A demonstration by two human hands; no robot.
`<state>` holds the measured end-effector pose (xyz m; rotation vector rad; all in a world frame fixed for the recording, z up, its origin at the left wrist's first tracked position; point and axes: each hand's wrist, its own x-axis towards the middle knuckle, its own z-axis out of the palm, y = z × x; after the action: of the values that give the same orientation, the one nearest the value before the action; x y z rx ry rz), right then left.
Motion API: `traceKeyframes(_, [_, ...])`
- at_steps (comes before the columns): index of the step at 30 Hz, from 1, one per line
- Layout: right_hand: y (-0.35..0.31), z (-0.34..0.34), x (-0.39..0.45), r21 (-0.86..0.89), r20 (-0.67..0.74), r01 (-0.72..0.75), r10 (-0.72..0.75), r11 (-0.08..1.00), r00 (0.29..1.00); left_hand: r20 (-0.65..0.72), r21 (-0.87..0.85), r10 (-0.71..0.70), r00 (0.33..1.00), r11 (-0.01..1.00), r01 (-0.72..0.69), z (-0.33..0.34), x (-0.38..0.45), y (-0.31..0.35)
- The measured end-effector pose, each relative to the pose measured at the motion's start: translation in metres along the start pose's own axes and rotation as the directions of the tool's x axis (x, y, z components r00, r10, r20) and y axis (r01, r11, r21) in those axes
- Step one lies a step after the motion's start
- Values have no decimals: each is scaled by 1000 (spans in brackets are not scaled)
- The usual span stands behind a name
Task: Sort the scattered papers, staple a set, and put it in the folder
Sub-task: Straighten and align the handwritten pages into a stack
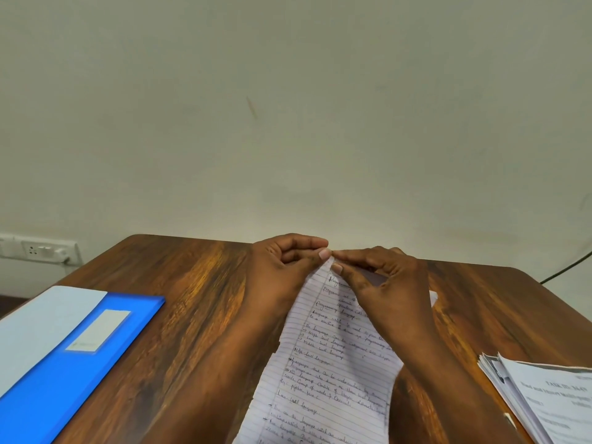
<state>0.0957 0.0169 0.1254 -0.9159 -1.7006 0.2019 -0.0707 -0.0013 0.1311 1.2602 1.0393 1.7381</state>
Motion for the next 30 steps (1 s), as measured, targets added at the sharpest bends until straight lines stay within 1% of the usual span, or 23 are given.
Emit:
traceKeyframes(6, [6,-1,2,6,-6,-56,56,998,998,31,6,-26,999,1000,26,-5,4,-6])
traceKeyframes(11, [6,0,1,-21,9,-57,57,998,998,51,17,-58,997,998,57,-6,4,-5])
traceKeyframes(15, [3,-2,2,-37,10,-59,59,998,998,79,70,-62,995,996,57,-10,3,-6])
traceKeyframes(19, [4,-1,2,-15,10,-86,86,996,996,78,40,-79,994,996,77,-6,0,-6])
traceKeyframes(23, [2,-3,3,15,27,-99,99,995,995,121,139,-34,992,990,17,-1,-3,-9])
traceKeyframes(26, [3,-5,4,12,41,-114,114,993,993,131,177,-21,991,984,-3,1,-3,-10])
traceKeyframes(28, [3,-7,5,-1,39,-131,131,991,991,153,176,-28,988,984,1,1,-3,-8])
traceKeyframes(30, [5,-8,6,-17,31,-149,150,989,988,176,177,-69,982,984,37,-1,-1,-7])
